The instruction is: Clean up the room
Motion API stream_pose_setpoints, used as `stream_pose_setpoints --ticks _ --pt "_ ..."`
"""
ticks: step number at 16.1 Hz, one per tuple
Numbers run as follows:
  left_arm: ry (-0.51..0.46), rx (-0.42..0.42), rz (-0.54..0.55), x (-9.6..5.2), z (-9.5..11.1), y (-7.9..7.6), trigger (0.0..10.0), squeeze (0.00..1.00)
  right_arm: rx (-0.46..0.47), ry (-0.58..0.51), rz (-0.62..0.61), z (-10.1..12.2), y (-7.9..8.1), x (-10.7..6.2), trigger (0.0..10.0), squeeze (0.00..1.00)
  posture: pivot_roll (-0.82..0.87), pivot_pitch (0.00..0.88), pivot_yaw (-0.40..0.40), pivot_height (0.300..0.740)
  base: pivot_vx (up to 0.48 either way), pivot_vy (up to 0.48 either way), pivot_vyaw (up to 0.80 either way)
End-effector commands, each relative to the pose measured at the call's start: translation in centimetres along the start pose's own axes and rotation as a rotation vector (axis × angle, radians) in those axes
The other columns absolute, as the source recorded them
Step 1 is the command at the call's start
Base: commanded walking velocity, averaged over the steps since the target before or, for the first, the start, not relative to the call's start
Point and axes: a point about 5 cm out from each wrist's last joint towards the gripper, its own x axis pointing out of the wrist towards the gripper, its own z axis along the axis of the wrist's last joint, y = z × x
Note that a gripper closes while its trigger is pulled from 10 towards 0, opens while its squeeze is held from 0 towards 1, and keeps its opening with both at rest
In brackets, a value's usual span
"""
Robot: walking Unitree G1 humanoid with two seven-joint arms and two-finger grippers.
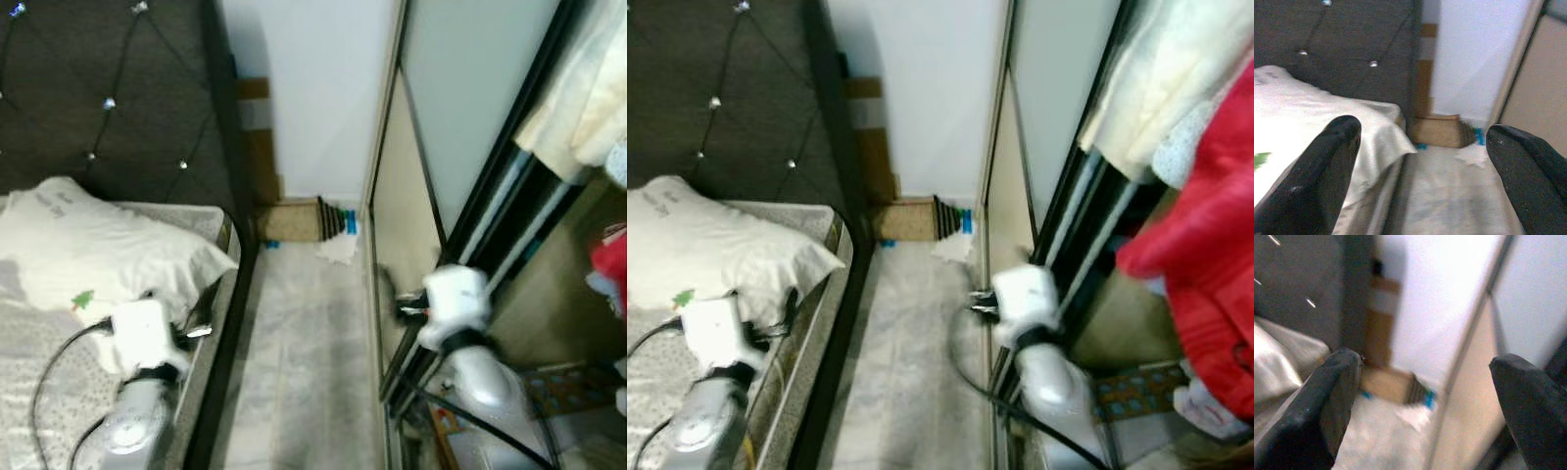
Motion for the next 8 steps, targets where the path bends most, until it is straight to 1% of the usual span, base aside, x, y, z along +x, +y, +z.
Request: stream_pose_setpoints --ticks 1,2,5,6,8 --pt "-0.003 0.002 -0.017 0.2 0.1 -0.7 10.0 0.0 -0.009 0.026 -0.024 -0.4 -0.9 -0.4 10.0 0.0 0.01 0.08 0.011 0.74 0.0 0.0 0.0" --pt "-0.015 0.0 -0.02 0.7 0.3 -1.0 10.0 0.0 -0.011 0.017 -0.024 -0.2 -1.0 0.0 10.0 0.0 0.01 0.086 0.012 0.74 0.0 0.0 0.0" --pt "-0.033 -0.014 -0.022 1.3 0.6 -1.5 10.0 0.0 -0.018 0.009 -0.011 0.0 -1.0 0.4 10.0 0.0 -0.01 0.089 0.008 0.74 0.0 0.0 0.0" --pt "-0.038 -0.027 -0.02 1.6 0.6 -1.8 10.0 0.0 -0.04 0.001 0.002 0.2 -1.2 0.5 10.0 0.0 -0.06 0.097 0.009 0.74 0.0 0.0 0.0" --pt "-0.03 -0.039 -0.028 1.9 0.3 -2.2 10.0 0.0 -0.065 -0.008 0.005 0.6 -1.5 0.5 10.0 0.0 -0.08 0.103 0.025 0.74 0.0 0.0 0.0"
